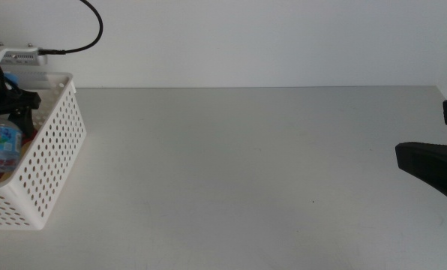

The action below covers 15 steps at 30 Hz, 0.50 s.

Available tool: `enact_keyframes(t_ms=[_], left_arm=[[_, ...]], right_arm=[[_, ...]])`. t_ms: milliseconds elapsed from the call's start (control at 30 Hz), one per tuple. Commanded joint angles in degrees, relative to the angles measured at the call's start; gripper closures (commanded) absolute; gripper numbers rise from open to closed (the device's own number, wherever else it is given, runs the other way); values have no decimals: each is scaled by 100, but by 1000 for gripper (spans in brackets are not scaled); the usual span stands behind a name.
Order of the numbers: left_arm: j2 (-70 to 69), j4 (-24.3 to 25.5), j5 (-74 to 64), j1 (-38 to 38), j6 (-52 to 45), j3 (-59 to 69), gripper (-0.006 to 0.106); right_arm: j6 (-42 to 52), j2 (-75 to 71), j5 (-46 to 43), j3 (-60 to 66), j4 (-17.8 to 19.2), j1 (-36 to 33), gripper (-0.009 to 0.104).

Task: Use arms to grab the bottles and put them into the dustbin to the left of the table.

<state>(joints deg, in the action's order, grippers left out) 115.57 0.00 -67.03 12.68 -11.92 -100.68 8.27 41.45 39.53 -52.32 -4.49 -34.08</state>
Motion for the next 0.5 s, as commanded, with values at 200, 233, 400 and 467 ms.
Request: enact_keyframes(t_ms=[200,233,400,467], left_arm=[[-377,180,-144,0,-550,-223,60],[-377,180,-144,0,-556,-223,51],[-444,156,-315,0,-448,-223,6],[-546,92,-378,-8,-442,-229,7]], right_arm=[[29,-7,-438,-194,29,-22,33],[29,-7,-438,-194,29,-22,33],[29,-7,-438,-194,29,-22,33],[29,-7,-438,-194,29,-22,33]])
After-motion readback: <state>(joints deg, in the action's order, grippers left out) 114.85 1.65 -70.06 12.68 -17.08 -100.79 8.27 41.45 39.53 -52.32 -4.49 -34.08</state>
